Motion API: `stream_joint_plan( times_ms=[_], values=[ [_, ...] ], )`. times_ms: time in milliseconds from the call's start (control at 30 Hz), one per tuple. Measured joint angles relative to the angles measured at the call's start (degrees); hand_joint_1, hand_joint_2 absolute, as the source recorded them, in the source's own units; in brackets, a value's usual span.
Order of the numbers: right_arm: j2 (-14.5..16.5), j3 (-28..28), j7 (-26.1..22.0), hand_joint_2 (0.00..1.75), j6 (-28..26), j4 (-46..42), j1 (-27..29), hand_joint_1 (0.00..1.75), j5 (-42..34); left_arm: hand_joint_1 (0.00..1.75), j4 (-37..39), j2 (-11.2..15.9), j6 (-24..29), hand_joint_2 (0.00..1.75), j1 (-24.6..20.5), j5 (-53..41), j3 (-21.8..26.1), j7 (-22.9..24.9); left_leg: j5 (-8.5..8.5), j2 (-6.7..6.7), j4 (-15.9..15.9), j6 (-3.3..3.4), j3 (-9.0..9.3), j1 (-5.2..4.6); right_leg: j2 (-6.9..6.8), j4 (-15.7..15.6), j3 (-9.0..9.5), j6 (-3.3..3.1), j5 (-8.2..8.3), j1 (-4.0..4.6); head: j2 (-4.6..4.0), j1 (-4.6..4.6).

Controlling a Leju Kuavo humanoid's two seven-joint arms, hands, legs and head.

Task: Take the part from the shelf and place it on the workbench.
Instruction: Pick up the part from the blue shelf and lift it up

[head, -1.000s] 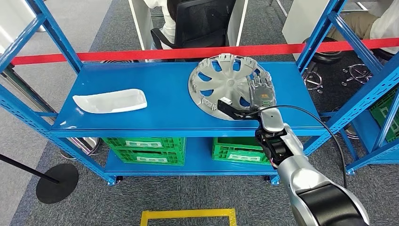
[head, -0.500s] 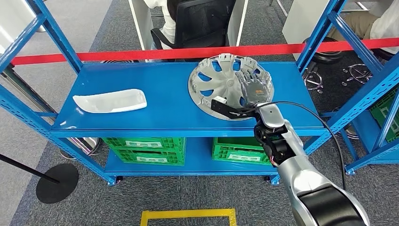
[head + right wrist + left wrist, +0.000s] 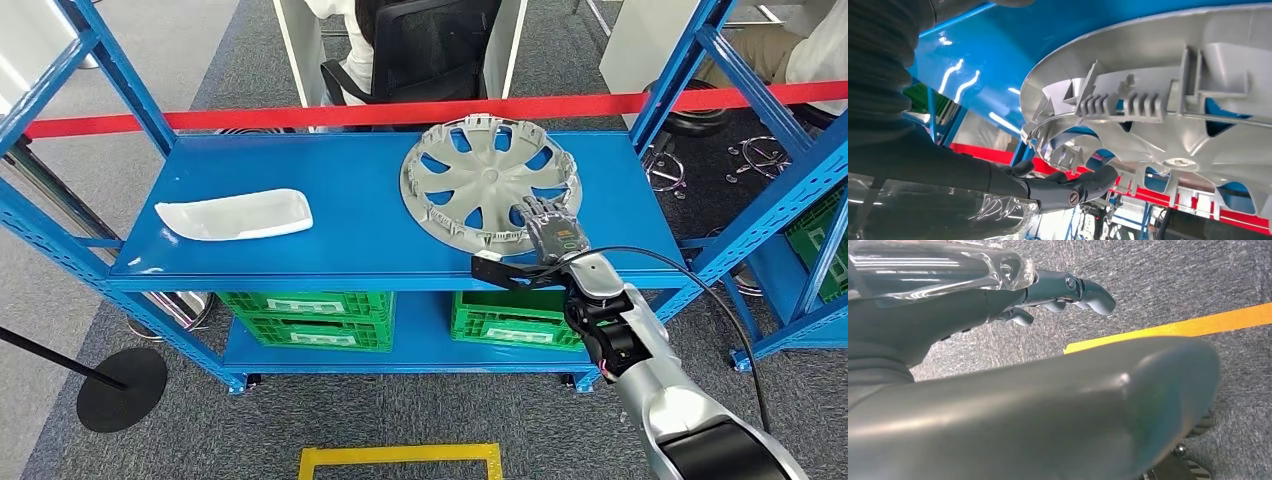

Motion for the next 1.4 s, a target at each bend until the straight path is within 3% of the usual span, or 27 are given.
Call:
stream_joint_plan(
  times_ms=[267,633,933,1400],
  values=[
    [-1.06,0.72,1.67,1.75,0.30,-0.61,0.50,0.00,-0.34,0.00,0.00,0.01,0.00,0.00,0.04,0.00,0.00,0.02,0.00,-0.03,0.00,0.00,0.09,0.00,-0.02,-0.01,0.08,0.00,-0.01,0.00,0.00,0.01],
    [-4.25,0.49,4.00,1.75,-5.21,-1.10,4.88,0.00,-3.11,0.00,0.00,-0.04,-0.10,0.00,0.26,-0.44,0.00,-0.03,-0.62,0.02,-0.01,-0.02,1.58,0.04,0.00,-0.40,1.59,0.06,-0.49,0.05,0.00,0.01],
    [-3.90,0.50,3.76,1.75,-4.47,-1.60,10.98,0.00,-4.80,0.00,0.00,0.03,-0.13,0.00,0.32,-0.38,0.00,-0.07,-0.79,0.00,-0.01,0.09,1.72,0.00,-0.02,-0.51,1.99,0.17,-0.56,0.07,0.00,0.02],
    [-2.89,0.24,3.23,1.75,-3.69,-1.60,11.37,0.00,-5.56,0.00,0.00,0.08,-0.14,0.00,0.32,-0.04,0.00,0.02,-0.93,0.10,-0.01,0.02,1.78,0.04,0.10,-0.53,1.97,0.12,-0.65,0.11,0.00,0.03]
  ],
)
